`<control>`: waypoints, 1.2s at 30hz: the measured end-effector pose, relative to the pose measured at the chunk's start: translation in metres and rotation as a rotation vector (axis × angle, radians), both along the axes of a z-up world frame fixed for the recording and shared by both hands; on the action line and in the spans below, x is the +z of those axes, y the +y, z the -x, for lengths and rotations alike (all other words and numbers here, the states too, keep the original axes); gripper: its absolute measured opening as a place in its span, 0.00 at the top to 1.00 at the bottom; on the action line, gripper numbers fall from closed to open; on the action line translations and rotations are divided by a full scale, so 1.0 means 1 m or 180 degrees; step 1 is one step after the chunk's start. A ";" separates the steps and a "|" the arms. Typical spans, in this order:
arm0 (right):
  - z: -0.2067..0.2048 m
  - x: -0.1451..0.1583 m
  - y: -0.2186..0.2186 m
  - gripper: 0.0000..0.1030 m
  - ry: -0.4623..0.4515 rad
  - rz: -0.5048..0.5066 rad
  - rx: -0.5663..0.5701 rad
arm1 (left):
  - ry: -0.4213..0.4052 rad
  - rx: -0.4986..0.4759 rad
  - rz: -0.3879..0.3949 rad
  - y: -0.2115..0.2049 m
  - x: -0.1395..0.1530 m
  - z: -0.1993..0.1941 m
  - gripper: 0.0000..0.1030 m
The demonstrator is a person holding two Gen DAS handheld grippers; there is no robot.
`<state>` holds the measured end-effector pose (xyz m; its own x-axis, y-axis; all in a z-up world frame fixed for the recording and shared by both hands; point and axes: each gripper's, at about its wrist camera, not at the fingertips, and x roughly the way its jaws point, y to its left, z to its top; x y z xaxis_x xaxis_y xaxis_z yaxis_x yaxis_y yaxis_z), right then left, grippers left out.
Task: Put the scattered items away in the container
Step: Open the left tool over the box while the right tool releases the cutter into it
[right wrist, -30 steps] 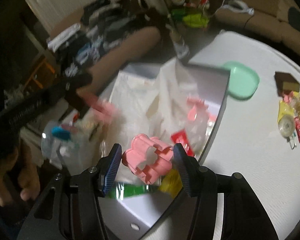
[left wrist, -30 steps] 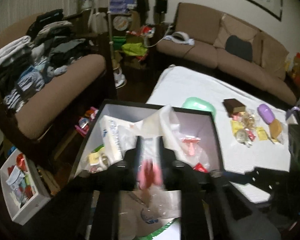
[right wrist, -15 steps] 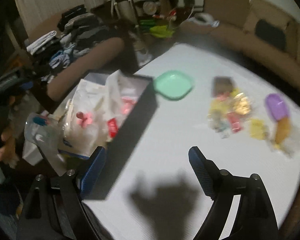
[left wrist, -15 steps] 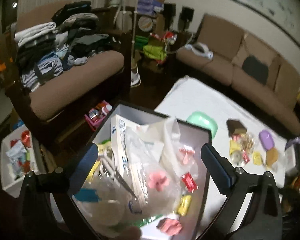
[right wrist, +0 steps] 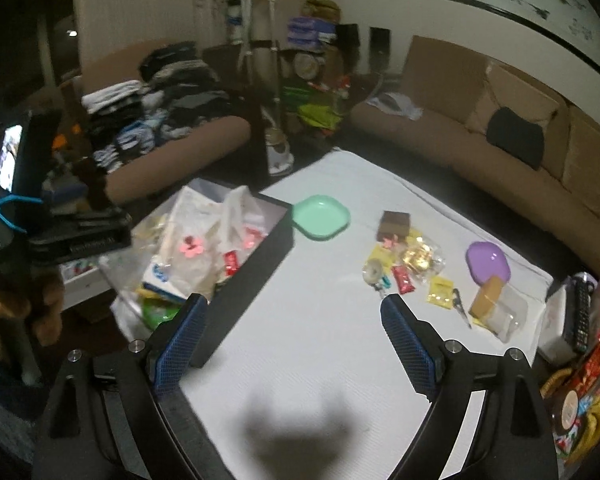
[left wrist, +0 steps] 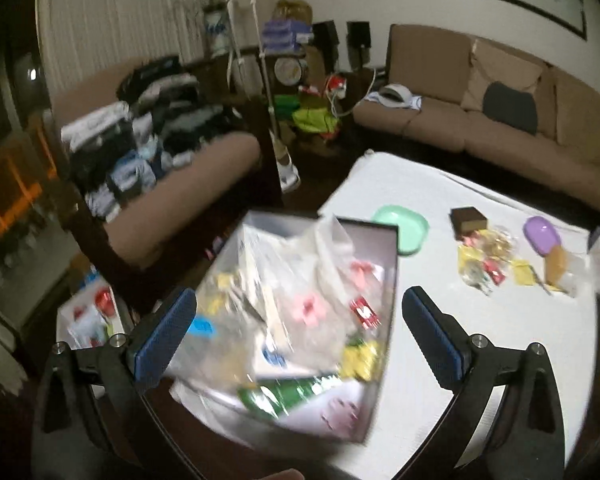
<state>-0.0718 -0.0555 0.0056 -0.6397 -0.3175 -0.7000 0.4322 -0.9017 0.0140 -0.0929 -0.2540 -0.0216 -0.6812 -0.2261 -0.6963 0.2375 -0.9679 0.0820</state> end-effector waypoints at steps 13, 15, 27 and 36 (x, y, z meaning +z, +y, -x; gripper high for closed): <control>-0.031 0.007 0.023 0.12 0.0037 0.0136 0.0099 | -0.0087 -0.0047 0.0072 0.043 0.028 -0.040 0.00; -0.034 0.011 0.029 0.12 0.0056 0.0182 0.0080 | -0.0069 -0.0058 0.0094 0.047 0.031 -0.042 0.00; -0.043 0.017 0.045 0.12 0.0097 0.0185 0.0040 | -0.0047 -0.0024 0.0178 0.056 0.040 -0.053 0.00; -0.045 0.015 0.044 0.12 0.0071 0.0130 -0.0084 | -0.0147 -0.0008 0.0138 0.056 0.045 -0.058 0.00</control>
